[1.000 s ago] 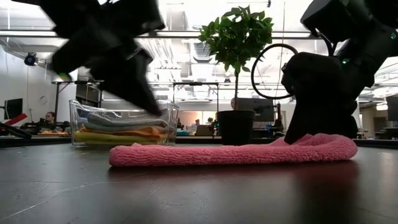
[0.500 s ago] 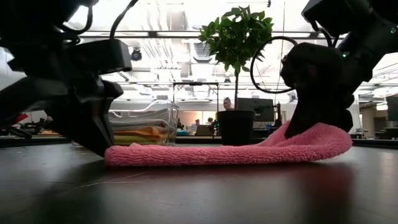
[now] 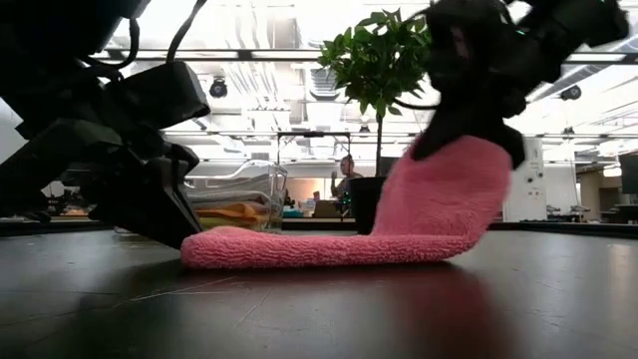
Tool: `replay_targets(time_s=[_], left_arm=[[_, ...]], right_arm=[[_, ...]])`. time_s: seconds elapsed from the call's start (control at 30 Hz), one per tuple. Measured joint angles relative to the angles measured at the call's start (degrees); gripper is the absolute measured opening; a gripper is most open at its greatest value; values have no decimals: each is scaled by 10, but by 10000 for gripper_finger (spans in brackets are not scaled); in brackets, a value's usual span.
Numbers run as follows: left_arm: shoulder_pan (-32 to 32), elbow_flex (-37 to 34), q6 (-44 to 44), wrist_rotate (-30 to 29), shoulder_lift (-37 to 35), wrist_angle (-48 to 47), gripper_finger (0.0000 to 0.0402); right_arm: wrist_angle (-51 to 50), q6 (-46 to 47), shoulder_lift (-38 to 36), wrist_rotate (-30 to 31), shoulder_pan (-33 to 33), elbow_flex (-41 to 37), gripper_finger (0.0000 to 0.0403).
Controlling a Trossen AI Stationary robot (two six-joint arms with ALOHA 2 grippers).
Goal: Fold microfiber towels
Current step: Fold the pink towel
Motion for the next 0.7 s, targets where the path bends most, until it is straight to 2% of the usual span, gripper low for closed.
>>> replay_targets(time_s=[0.23, 0.43, 0.6, 0.7], left_arm=[[1, -19, 12, 3, 1, 52, 0], [1, -20, 12, 3, 1, 54, 0], [1, -20, 12, 2, 1, 55, 0], [1, -20, 13, 2, 1, 55, 0]], right_arm=[[3, -49, 99, 13, -8, 117, 9], [-13, -83, 208, 11, -18, 228, 9], [-82, -105, 282, 11, -22, 322, 12], [-138, -105, 316, 11, -24, 371, 27]])
